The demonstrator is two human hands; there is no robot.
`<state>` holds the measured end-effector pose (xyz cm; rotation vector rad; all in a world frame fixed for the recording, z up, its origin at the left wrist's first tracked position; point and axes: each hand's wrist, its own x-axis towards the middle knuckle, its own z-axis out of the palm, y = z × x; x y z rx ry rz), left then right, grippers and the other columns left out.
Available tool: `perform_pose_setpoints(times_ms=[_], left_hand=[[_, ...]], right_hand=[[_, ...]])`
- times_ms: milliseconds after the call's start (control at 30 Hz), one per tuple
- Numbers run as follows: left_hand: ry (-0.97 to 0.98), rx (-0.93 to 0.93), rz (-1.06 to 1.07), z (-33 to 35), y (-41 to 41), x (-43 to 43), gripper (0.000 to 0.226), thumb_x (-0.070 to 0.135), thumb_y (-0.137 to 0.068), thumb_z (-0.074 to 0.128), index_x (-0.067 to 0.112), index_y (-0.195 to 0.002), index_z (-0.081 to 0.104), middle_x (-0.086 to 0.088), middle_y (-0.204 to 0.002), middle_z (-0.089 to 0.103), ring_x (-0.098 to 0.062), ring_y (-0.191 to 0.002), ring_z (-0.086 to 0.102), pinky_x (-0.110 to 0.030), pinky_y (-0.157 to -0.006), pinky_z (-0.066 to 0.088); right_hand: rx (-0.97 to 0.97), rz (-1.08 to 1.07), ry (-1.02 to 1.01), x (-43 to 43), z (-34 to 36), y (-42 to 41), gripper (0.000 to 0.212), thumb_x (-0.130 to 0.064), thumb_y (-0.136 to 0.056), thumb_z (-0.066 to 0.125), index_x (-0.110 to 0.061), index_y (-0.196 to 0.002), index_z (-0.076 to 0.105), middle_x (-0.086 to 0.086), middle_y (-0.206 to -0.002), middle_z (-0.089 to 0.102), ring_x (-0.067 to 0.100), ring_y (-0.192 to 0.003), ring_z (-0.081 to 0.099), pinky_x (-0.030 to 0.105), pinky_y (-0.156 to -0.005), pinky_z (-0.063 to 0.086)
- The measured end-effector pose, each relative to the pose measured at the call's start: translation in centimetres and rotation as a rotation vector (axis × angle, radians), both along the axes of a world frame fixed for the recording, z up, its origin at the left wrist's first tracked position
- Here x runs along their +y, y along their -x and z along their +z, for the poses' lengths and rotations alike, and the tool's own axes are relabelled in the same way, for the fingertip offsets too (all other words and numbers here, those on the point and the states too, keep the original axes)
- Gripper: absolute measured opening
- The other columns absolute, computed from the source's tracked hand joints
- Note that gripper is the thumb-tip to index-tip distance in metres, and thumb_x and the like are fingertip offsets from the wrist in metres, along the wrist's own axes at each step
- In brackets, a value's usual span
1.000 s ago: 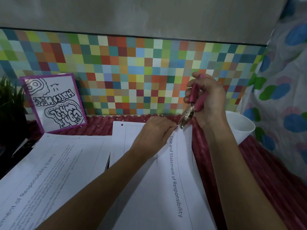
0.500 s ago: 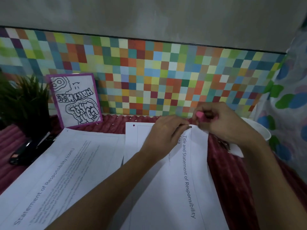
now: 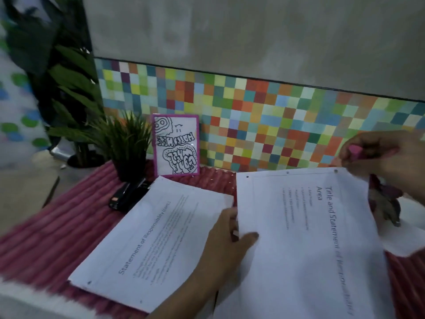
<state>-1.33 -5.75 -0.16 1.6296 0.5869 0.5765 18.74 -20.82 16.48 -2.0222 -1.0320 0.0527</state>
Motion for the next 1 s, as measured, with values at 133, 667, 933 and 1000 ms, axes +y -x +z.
perform_pose_setpoints(times_ms=[133, 667, 933, 1000], left_hand=[[-0.042, -0.076, -0.002, 1.8, 2.1, 0.5, 0.017, 0.017, -0.084, 0.062, 0.025, -0.099, 0.063, 0.0, -0.09, 0.07, -0.01, -0.067, 0.06, -0.03, -0.064, 0.047], [-0.374, 0.492, 0.121, 2.6, 11.6, 17.9, 0.017, 0.005, -0.085, 0.063, 0.021, -0.086, 0.069, -0.005, -0.087, 0.072, -0.021, -0.078, 0.067, -0.038, -0.075, 0.054], [-0.63, 0.538, 0.302, 0.0, 9.8, 17.6, 0.028, 0.009, -0.083, 0.059, 0.015, -0.111, 0.062, -0.006, -0.105, 0.065, -0.026, -0.098, 0.059, -0.031, -0.073, 0.042], [-0.708, 0.637, 0.314, -0.4, 9.4, 17.6, 0.033, 0.011, -0.083, 0.062, 0.01, -0.116, 0.057, -0.01, -0.116, 0.058, -0.031, -0.106, 0.056, -0.035, -0.081, 0.043]], right_hand=[[0.068, -0.066, 0.034, 1.5, 1.9, -0.9, 0.034, 0.015, -0.071, 0.066, -0.018, -0.072, 0.073, 0.021, -0.078, 0.069, 0.032, -0.07, 0.061, 0.04, -0.067, 0.052], [-0.19, 0.192, 0.587, 22.9, -9.8, 5.1, 0.032, 0.0, -0.082, 0.047, -0.008, -0.053, 0.036, 0.005, -0.053, 0.035, 0.021, -0.054, 0.037, 0.029, -0.051, 0.027], [-0.156, 0.132, 0.647, 23.4, -13.3, 4.6, 0.011, -0.016, -0.093, 0.052, -0.014, -0.098, 0.061, -0.007, -0.069, 0.037, 0.014, -0.061, 0.04, 0.017, -0.052, 0.027], [-0.177, 0.154, 0.65, 23.3, -13.4, 4.5, 0.023, -0.009, -0.091, 0.05, -0.017, -0.07, 0.049, -0.004, -0.065, 0.038, 0.012, -0.057, 0.038, 0.018, -0.049, 0.028]])
